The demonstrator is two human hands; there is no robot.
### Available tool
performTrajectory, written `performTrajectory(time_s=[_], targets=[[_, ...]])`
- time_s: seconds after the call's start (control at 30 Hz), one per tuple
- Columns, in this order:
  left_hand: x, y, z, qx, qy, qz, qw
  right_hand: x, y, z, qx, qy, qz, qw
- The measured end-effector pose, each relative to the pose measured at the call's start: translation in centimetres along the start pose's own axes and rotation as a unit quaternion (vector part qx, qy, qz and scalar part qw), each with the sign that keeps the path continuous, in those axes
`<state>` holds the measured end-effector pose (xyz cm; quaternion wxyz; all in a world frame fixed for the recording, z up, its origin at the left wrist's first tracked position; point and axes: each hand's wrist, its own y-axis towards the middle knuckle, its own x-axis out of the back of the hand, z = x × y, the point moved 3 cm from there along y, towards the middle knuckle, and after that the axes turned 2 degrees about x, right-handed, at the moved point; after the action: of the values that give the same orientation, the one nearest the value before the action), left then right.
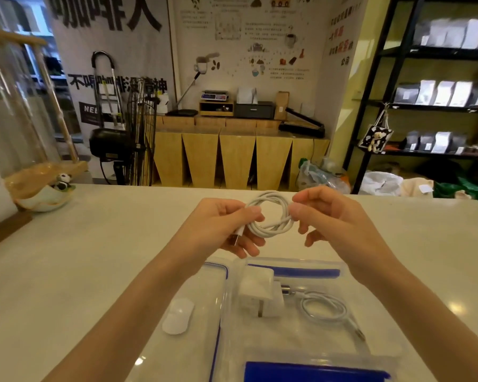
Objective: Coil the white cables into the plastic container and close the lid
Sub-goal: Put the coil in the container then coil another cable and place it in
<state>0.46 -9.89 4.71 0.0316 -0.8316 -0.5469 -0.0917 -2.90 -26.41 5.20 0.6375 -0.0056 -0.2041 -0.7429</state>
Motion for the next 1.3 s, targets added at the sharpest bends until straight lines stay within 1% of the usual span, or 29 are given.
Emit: performTrajectory(time_s=[0.13,0.23,0.33,0.5,0.63,0.73,0.8,0.93,1.0,1.1,1.3], targets=[[-1.8,-0.4,0.4,0.033,0.011,0.064,0.997,1.3,-1.5,-0.9,-0.062,0.013,0.052,0.997],[-3.6,-0.7,1.3,0.051,0.057,0.101,0.992,2.7,-2.6,-1.9,-0.114,-0.028,0.093,0.989],[-5.5,-0.8,2.4,0.073,0.095,0.135,0.984,3.5,-3.7,-3.1,-0.170,-0.073,0.141,0.972],[-7.0,-1.1,3.6,0.097,0.198,0.146,0.965,3.6,-4.9,-4.6,-0.204,-0.126,0.191,0.952],[-7.1,-1.7,4.3,0.091,0.291,0.140,0.942,2.7,-5.2,-5.4,-0.227,-0.159,0.223,0.935],[-7.0,-2.2,4.7,0.078,0.357,0.117,0.924,1.9,-5.2,-6.0,-0.229,-0.191,0.236,0.925],[-7.1,-2.4,4.9,0.065,0.411,0.106,0.903,1.4,-5.3,-6.3,-0.224,-0.228,0.244,0.915],[-7.5,-2.4,5.4,0.053,0.501,0.095,0.859,0.3,-5.4,-6.5,-0.185,-0.305,0.264,0.896],[-7.7,-2.3,5.8,0.048,0.525,0.096,0.844,-0.1,-5.3,-6.6,-0.159,-0.336,0.268,0.889],[-7.9,-2.2,6.2,0.056,0.525,0.101,0.843,-0.6,-5.3,-6.8,-0.146,-0.373,0.268,0.876],[-7.8,-2.4,5.9,0.074,0.521,0.103,0.844,-1.0,-4.8,-6.8,-0.122,-0.412,0.266,0.863]])
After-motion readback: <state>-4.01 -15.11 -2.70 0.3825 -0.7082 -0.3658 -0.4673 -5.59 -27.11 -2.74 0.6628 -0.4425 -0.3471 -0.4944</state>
